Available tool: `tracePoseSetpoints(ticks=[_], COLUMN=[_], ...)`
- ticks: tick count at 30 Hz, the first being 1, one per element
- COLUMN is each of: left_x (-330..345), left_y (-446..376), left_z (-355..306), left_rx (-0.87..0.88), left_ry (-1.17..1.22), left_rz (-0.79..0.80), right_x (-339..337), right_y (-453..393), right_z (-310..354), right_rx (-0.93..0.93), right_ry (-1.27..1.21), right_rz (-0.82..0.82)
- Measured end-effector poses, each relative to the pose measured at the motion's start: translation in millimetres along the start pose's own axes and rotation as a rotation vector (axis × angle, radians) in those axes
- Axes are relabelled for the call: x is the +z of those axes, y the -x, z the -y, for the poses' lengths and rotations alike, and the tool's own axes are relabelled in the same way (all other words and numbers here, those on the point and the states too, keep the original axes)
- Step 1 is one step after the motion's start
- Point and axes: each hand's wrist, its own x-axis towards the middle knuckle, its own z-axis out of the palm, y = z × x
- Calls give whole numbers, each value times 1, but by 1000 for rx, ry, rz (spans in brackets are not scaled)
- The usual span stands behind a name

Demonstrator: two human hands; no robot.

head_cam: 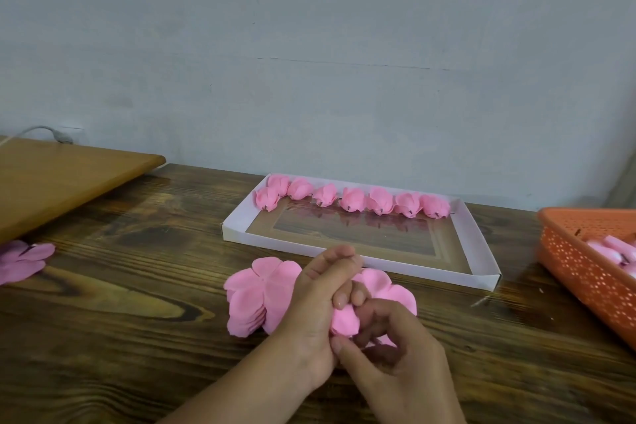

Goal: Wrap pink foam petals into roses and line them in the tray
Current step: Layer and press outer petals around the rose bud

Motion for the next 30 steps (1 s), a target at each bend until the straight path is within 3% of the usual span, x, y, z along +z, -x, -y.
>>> tracePoseSetpoints(ticks=[4,6,9,14,17,19,24,28,30], left_x=[-1,-1,-1,-1,-2,-2,-4,-4,-4], left_y=[1,1,1,1,1,1,1,2,1], left_z=[-3,-1,3,7,6,3,-3,-2,-1], left_rx=[8,18,25,54,60,51,41,29,33], left_ry=[-13,-44,-68,-94,-95,-73,-66,-75,-79], left_rz=[60,73,78,55,53,68,126,147,134], right_x=[-2,-4,-6,3,4,1,-7,-10,-10], right_y=[-8,-10,-9,-1,1,-2,-14,-16,-15], right_z=[9,13,12,3,-1,0,4,4,3], right_rx=[309,390,339,73,4,77,403,428,366], right_ry=[-422,-517,-438,-49,7,-91,-624,-770,-696], right_rz=[139,171,132,-80,-97,-32,196,296,268])
